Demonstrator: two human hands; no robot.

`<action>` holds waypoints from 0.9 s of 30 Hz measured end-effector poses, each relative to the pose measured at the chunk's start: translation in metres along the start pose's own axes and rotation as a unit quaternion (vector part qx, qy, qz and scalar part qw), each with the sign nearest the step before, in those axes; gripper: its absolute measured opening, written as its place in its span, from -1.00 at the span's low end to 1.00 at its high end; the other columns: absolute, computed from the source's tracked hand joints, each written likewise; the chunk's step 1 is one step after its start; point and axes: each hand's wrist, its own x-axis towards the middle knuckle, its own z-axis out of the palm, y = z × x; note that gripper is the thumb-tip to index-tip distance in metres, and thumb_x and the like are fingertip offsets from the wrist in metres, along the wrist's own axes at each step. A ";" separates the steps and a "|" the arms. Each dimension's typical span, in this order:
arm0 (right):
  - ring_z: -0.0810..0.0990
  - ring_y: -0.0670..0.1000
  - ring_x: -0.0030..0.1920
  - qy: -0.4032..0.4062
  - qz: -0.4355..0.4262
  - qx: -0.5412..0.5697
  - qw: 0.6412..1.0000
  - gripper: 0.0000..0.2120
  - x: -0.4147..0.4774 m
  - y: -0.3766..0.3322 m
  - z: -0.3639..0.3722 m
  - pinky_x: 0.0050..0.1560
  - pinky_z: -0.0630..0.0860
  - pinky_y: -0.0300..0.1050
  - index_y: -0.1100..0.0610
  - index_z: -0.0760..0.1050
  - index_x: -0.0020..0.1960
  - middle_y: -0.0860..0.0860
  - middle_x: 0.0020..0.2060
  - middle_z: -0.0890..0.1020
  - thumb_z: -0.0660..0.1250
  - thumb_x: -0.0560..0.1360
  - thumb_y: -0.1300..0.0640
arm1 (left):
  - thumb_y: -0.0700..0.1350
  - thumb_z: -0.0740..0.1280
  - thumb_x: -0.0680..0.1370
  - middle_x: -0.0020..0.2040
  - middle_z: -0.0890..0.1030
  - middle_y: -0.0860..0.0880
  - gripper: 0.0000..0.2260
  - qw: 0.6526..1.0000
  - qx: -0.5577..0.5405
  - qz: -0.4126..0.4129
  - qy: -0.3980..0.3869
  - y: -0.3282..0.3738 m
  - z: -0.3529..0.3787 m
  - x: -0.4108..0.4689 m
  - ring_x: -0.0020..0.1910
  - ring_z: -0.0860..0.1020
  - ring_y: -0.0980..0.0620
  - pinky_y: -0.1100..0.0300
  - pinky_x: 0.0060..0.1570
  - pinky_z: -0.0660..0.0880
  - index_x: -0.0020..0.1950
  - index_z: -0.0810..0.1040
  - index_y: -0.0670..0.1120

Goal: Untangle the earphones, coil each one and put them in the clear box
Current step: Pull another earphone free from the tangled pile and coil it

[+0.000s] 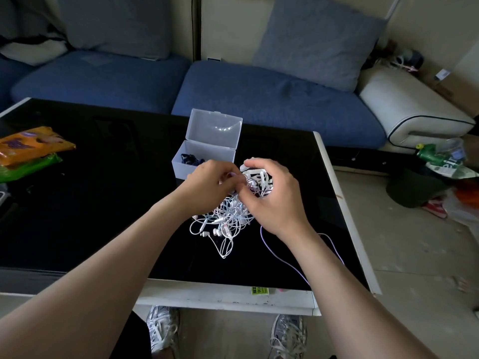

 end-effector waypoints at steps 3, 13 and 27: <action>0.68 -0.20 0.10 -0.009 -0.011 0.034 0.999 -0.76 0.002 -0.004 0.001 0.18 0.60 -0.15 0.01 0.69 0.18 -0.19 0.02 0.73 0.53 0.52 0.14 | -0.05 0.36 0.68 -0.14 0.71 0.03 -0.85 0.999 -0.025 0.024 0.017 0.003 -0.003 0.003 -0.09 0.65 0.06 0.00 0.01 0.58 -0.03 0.70 0.07; 0.70 -0.06 0.02 -0.144 0.155 -0.104 0.972 -0.68 -0.001 0.016 -0.003 0.24 0.61 0.08 -0.18 0.65 -0.08 -0.17 -0.12 0.73 0.32 0.55 0.25 | -0.10 0.22 0.76 -0.31 0.57 -0.01 -0.74 0.937 -0.336 -0.048 0.087 0.015 -0.006 0.003 -0.33 0.54 0.01 -0.04 -0.01 0.63 -0.03 0.61 -0.16; 0.76 -0.03 -0.02 0.077 0.136 0.212 0.965 -0.82 0.009 -0.008 -0.010 0.11 0.67 -0.03 0.16 0.53 0.09 0.04 -0.10 0.77 0.20 0.75 0.11 | 0.00 0.74 0.28 -0.24 0.70 0.12 -0.66 0.993 -0.064 -0.032 0.091 0.014 -0.007 -0.002 -0.32 0.55 0.34 0.49 -0.30 0.39 -0.14 0.64 -0.01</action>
